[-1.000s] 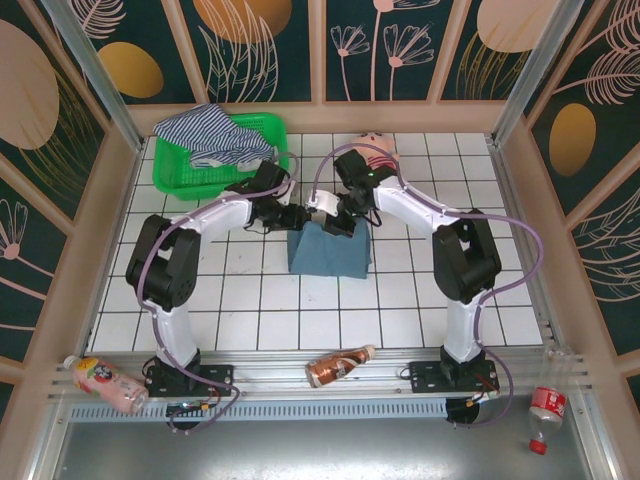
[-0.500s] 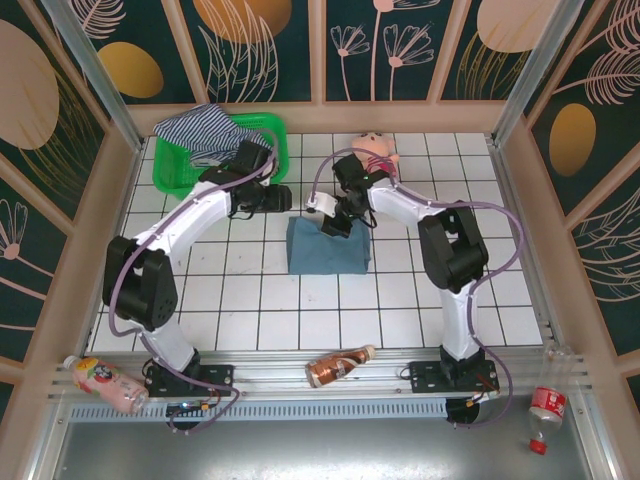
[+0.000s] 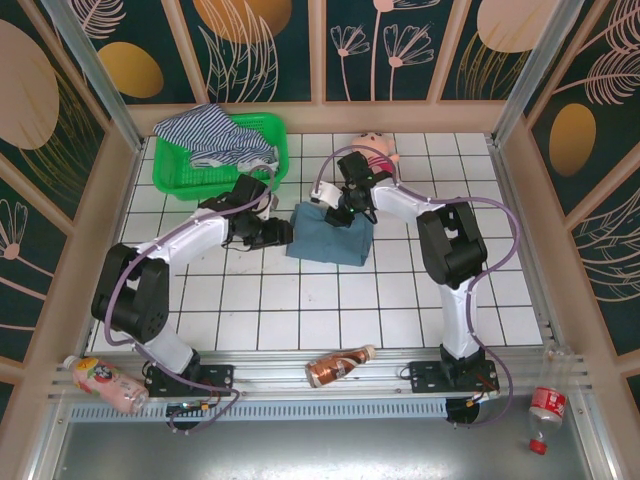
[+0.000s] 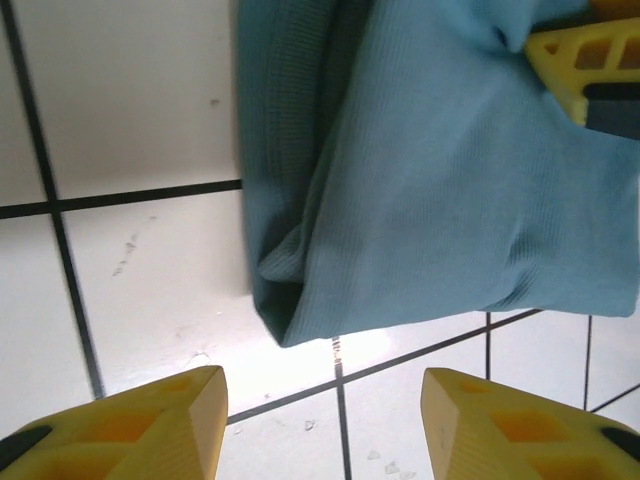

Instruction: Fold and stack the tank tops

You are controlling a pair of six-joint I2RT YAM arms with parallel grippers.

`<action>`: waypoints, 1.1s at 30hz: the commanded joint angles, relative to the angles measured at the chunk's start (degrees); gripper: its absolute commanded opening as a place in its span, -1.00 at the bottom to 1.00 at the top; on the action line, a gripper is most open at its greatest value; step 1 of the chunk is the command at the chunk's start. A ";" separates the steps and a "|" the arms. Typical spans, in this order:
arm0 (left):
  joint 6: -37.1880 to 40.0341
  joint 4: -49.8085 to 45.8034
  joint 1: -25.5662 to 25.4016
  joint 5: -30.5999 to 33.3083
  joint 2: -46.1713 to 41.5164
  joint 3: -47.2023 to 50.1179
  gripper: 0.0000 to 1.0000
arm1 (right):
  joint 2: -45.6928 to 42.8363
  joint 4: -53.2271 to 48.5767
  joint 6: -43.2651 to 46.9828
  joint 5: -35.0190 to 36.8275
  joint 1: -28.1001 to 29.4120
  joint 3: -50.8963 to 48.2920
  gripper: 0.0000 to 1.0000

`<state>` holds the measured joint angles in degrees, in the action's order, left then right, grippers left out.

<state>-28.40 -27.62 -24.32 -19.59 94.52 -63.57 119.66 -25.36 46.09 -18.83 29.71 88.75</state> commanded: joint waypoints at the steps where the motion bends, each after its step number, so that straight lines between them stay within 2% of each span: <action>1: -0.17 5.59 0.06 -2.78 3.01 -0.51 0.06 | -0.97 2.99 -2.32 4.23 -0.05 -1.47 -0.44; 6: 3.01 6.41 0.06 0.02 9.28 -4.84 0.04 | -8.24 6.08 -9.92 7.87 -0.89 -6.09 -0.26; 10: 4.74 6.64 0.06 -1.21 13.90 -8.57 -0.01 | -16.46 8.83 -24.99 8.48 -0.96 -14.51 -0.22; 14: 6.99 3.69 0.06 2.38 17.27 -11.91 -0.06 | -24.18 15.16 -41.29 2.49 -0.89 -26.01 -0.24; 17: 7.25 2.94 0.06 3.61 19.02 -13.81 -0.10 | -26.23 22.04 -49.87 -0.36 -0.77 -32.84 -0.27; 20: 7.95 1.89 0.06 5.91 21.03 -15.64 -0.13 | -25.23 25.77 -53.86 -0.80 -0.80 -35.88 -0.33; 23: 7.84 2.20 0.06 5.48 22.52 -16.14 -0.15 | -23.20 26.42 -56.29 -1.50 -0.64 -37.66 -0.36; 30: 8.12 1.80 0.14 7.69 23.73 -16.11 -0.21 | -21.72 22.87 -57.90 5.84 -1.79 -42.30 -0.39; 33: 7.82 1.64 0.15 6.54 24.20 -16.49 -0.21 | -20.76 22.11 -58.74 7.06 -2.40 -43.46 -0.39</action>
<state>-21.41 -24.25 -24.34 -14.11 117.19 -78.72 96.84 -1.21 -10.46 -15.86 28.38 47.27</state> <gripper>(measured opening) 0.394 0.303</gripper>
